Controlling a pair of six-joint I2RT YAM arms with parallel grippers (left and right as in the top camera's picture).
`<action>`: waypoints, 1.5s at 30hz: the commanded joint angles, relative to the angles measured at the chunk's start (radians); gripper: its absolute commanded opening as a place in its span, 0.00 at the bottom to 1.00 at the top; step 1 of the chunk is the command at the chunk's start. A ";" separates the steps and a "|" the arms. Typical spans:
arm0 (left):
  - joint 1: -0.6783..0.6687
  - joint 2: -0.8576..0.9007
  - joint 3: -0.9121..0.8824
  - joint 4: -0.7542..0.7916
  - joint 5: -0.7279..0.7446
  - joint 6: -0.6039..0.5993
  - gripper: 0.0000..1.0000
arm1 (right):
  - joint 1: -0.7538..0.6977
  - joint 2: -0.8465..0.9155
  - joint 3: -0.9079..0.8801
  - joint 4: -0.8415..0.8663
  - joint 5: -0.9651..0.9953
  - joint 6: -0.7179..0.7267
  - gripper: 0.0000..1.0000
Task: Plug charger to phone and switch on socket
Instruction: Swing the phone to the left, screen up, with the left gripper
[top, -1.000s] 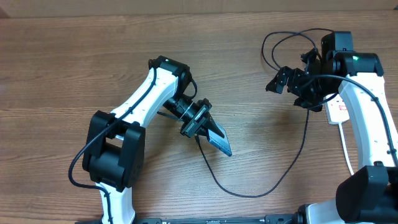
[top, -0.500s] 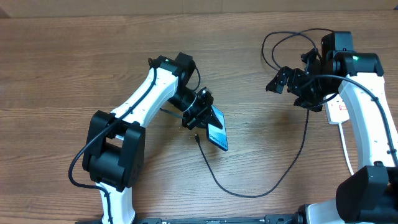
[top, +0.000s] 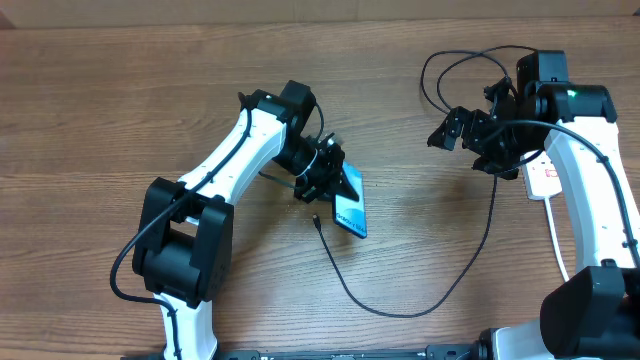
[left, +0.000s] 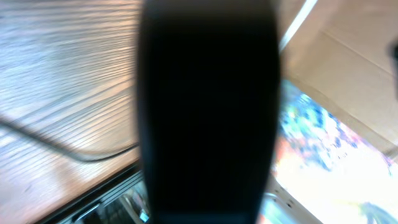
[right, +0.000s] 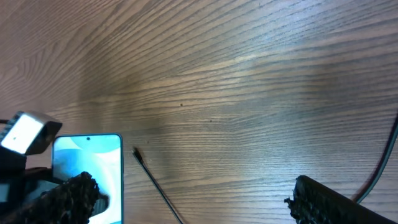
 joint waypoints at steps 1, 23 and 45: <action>0.024 -0.024 0.009 0.052 0.239 0.116 0.04 | 0.004 0.005 0.002 0.005 0.007 -0.008 1.00; 0.173 -0.024 0.009 0.084 0.185 0.138 0.04 | 0.004 0.005 0.002 0.005 0.007 -0.008 1.00; 0.279 -0.024 0.009 0.191 0.289 0.471 0.05 | 0.004 0.005 0.002 0.005 0.007 -0.008 1.00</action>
